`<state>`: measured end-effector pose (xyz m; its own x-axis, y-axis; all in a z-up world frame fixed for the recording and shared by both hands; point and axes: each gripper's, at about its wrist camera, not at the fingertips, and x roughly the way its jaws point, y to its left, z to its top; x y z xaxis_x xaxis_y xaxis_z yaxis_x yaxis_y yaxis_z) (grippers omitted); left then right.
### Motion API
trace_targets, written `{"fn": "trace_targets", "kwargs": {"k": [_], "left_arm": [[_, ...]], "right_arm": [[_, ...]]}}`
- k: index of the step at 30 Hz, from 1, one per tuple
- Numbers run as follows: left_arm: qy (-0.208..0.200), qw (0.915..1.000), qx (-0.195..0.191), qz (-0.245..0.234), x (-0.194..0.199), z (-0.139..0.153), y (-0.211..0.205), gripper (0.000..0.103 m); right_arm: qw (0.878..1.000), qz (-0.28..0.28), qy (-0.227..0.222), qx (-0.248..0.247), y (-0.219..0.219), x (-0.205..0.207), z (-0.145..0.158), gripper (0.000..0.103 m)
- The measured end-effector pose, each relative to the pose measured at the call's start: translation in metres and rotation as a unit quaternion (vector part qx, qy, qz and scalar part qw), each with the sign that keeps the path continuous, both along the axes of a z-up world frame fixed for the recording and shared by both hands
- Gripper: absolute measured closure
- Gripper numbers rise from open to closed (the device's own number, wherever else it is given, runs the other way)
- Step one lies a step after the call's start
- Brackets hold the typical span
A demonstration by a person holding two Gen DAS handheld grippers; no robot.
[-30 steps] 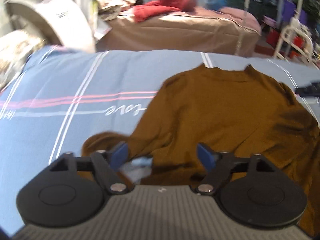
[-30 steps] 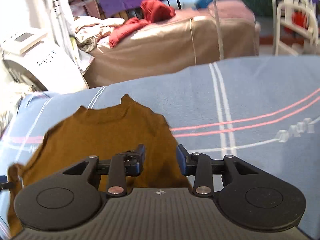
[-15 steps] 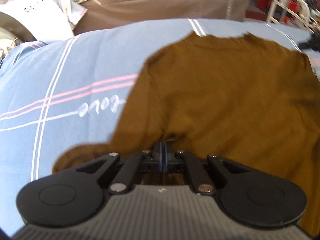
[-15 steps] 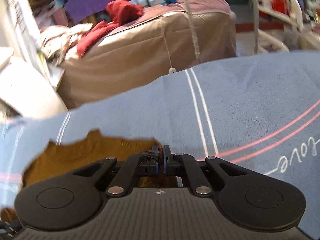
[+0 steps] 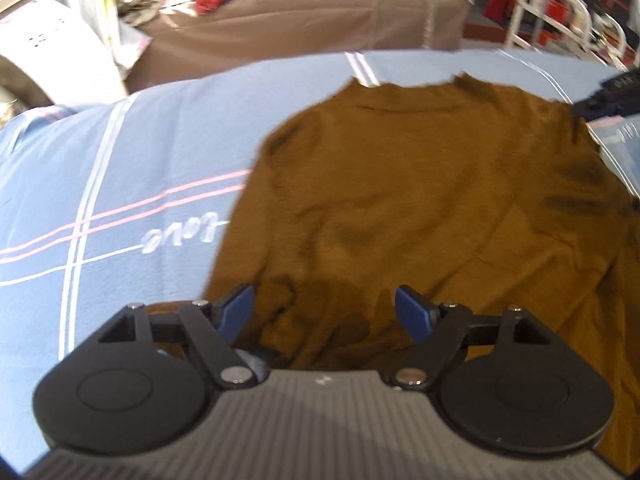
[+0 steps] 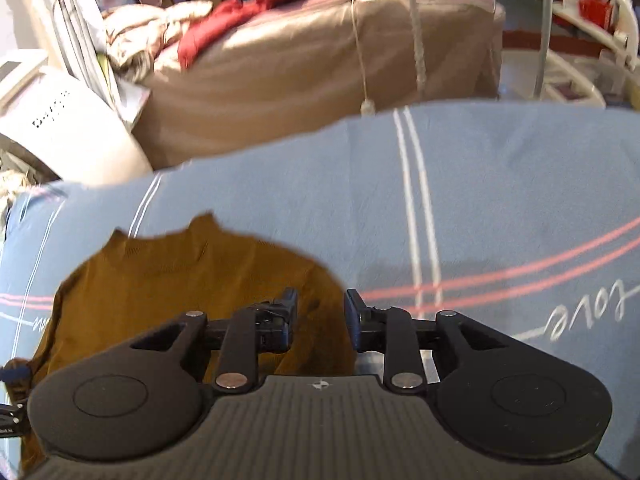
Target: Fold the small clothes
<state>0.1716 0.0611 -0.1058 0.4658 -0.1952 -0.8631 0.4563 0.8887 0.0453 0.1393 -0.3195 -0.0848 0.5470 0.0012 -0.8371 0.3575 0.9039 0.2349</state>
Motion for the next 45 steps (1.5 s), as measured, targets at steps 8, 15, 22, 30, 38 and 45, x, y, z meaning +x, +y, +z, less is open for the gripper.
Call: {"fn": "trace_targets", "kwargs": {"k": [8,15,22,30,38,45], "left_arm": [[0.024,0.9988,0.040,-0.017,0.000,-0.017,-0.022,0.099],[0.034,0.9986,-0.003,0.041,0.017,-0.016,0.000,0.100],[0.026,0.9992,0.024,0.018,0.008,-0.018,-0.007,0.096],[0.030,0.9990,0.029,0.013,0.010,-0.020,-0.008,0.095],[0.023,0.9991,0.028,0.023,0.010,-0.022,-0.007,0.092],[-0.032,0.9948,-0.009,0.096,-0.006,0.018,0.034,0.060]], "right_arm": [[0.999,-0.046,-0.021,-0.004,-0.009,-0.002,0.001,0.094],[0.996,-0.071,-0.056,0.026,-0.028,-0.018,0.008,0.049],[0.987,-0.102,-0.006,0.122,-0.031,-0.037,-0.019,0.051],[0.990,-0.118,-0.060,0.052,-0.022,-0.030,0.005,0.096],[0.988,-0.125,-0.092,0.010,-0.036,0.000,0.006,0.101],[0.994,0.037,-0.107,0.006,0.027,-0.039,0.016,0.057]]}}
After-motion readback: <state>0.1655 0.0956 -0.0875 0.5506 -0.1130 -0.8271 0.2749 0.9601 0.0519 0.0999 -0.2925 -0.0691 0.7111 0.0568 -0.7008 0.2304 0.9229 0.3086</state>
